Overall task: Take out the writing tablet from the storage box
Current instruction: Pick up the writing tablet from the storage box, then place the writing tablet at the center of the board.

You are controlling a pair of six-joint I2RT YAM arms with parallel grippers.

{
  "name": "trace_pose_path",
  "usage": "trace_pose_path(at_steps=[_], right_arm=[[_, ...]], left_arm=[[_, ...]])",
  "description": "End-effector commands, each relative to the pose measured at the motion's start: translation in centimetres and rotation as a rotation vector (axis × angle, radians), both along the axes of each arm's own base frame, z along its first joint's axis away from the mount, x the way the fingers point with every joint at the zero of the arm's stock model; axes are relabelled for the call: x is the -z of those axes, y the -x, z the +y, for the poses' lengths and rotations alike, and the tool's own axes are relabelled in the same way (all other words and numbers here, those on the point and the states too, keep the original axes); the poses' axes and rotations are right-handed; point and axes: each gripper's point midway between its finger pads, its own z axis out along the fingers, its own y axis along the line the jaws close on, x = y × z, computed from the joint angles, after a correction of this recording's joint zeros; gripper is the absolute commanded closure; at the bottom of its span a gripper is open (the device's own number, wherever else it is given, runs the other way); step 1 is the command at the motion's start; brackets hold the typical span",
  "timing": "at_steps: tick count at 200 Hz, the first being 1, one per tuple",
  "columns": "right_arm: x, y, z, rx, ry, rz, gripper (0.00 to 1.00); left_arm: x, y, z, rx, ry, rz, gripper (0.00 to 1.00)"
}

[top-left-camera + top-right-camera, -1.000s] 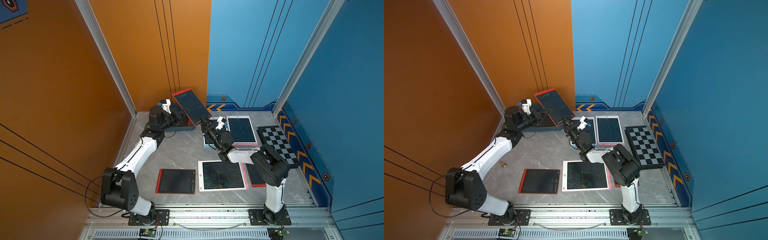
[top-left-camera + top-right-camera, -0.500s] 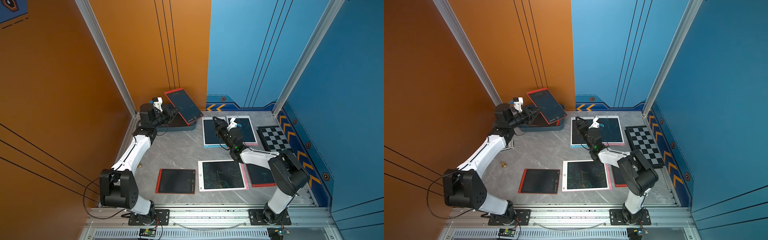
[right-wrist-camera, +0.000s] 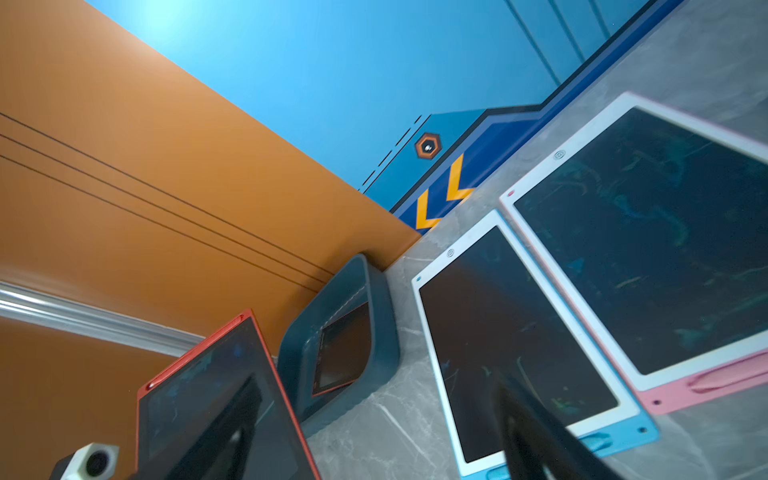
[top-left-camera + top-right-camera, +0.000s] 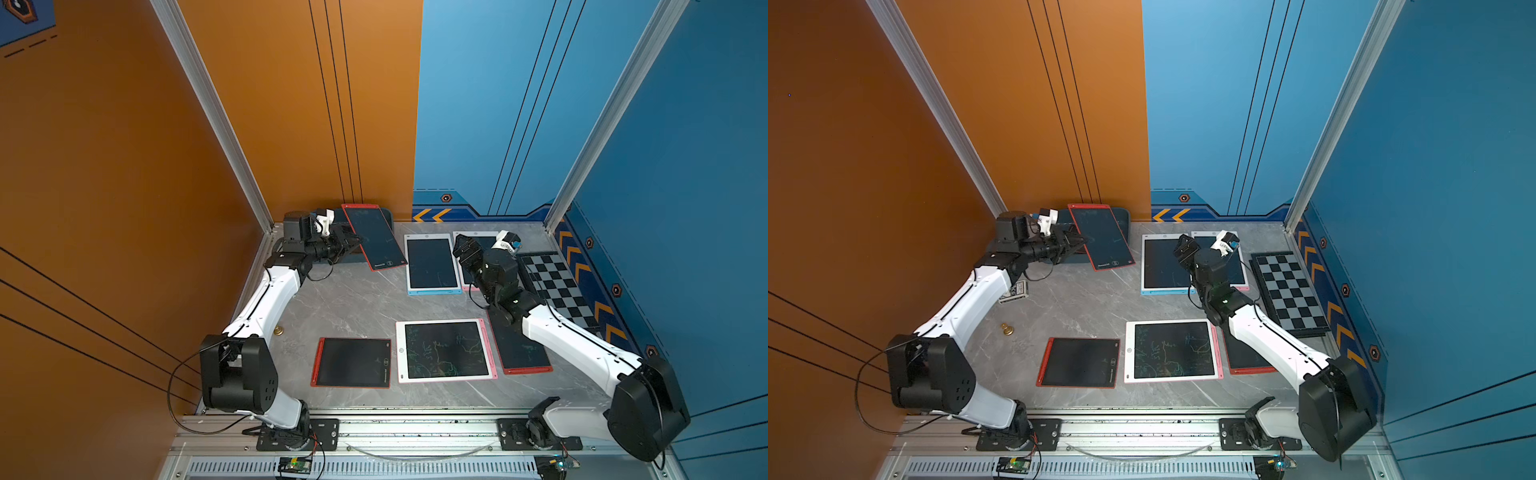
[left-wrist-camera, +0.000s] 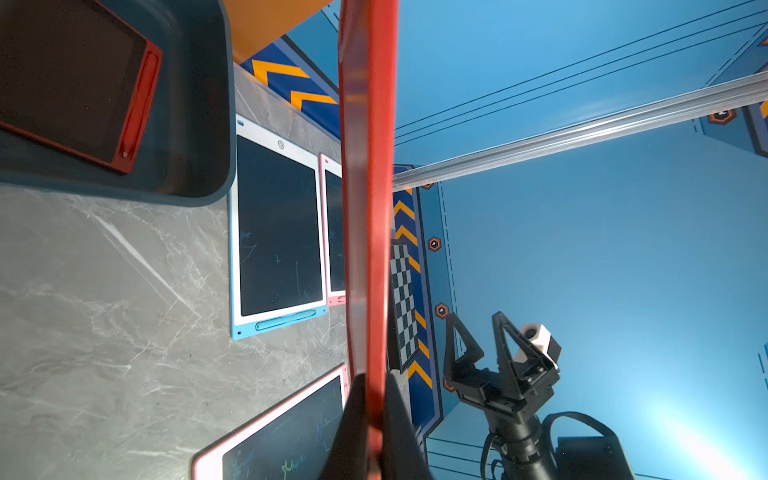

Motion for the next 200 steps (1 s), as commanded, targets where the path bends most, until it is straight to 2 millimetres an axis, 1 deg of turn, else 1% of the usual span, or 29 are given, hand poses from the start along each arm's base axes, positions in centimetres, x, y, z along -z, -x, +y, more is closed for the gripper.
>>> trace_pose_path(at_steps=[1,21,37,73,91,120,135,161,200], right_arm=[[1.5,1.5,-2.1,0.008,0.172,0.063,0.0],[1.0,2.1,-2.5,-0.017,0.208,0.058,0.0],[1.0,2.6,-3.0,-0.027,0.214,0.057,0.0],[2.1,3.6,-4.1,-0.026,0.196,0.062,0.0],[2.6,3.9,-4.7,-0.025,0.187,0.071,0.0],[3.1,4.5,-5.2,-0.025,0.186,0.082,0.0],[3.5,4.8,-5.4,-0.027,0.185,0.086,0.0],[4.2,5.1,-5.7,-0.02,0.182,0.093,0.0],[5.0,5.2,-6.0,-0.014,0.178,0.1,0.0]], left_arm=[[0.5,2.0,-0.7,0.085,-0.005,0.012,1.0],[2.3,3.0,-1.1,0.11,-0.019,0.053,1.0],[3.6,4.0,-1.6,0.134,-0.025,0.085,1.0],[6.1,6.2,-2.8,0.218,-0.104,0.139,1.0],[7.4,6.9,-3.4,0.266,-0.082,0.185,1.0],[9.4,7.9,-3.3,0.321,-0.101,0.258,1.0],[10.0,8.3,-3.0,0.351,-0.112,0.291,1.0],[11.0,8.3,-2.4,0.363,-0.075,0.342,1.0],[13.4,7.9,-1.6,0.356,-0.058,0.41,1.0]])
